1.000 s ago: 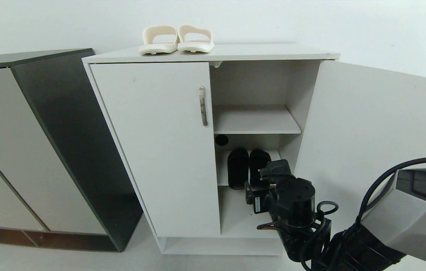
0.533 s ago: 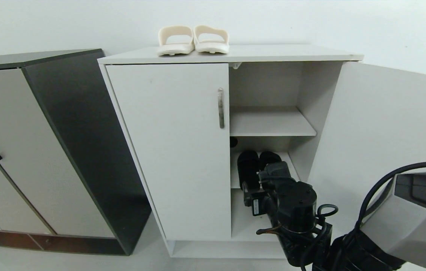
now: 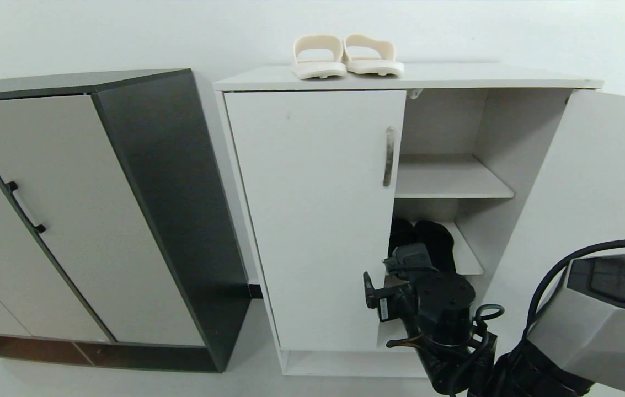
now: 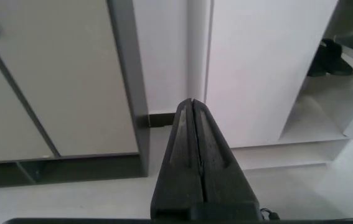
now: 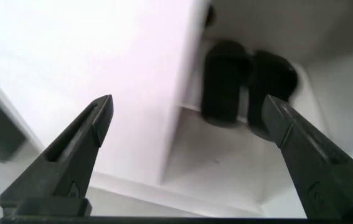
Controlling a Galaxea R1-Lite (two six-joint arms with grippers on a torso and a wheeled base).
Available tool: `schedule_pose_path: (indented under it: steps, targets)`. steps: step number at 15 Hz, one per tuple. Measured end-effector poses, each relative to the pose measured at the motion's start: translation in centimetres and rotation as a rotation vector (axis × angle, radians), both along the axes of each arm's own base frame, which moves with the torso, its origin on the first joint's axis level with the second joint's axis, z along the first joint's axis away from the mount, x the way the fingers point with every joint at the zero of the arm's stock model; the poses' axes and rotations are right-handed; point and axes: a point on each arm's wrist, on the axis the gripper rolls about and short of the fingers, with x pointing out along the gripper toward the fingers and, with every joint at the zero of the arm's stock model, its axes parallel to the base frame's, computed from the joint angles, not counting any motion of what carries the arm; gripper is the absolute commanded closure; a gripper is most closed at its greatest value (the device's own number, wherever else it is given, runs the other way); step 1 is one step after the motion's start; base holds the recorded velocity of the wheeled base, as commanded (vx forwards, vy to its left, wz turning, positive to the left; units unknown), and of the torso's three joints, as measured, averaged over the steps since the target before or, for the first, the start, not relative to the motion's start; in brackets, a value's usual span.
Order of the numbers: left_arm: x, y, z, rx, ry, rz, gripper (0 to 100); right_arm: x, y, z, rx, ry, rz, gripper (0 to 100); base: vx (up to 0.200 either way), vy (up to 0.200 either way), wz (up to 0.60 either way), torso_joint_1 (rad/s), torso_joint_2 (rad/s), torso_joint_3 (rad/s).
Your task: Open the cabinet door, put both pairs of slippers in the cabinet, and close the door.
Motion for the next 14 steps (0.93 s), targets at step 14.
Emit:
schedule_pose_path:
  steps: [14]
  targets:
    - [0.00,0.00,0.00,-0.004,0.000,0.001,100,0.05,0.07,-0.43,-0.009,0.009,0.003,0,0.000,0.000,0.00,0.000,0.00,0.000]
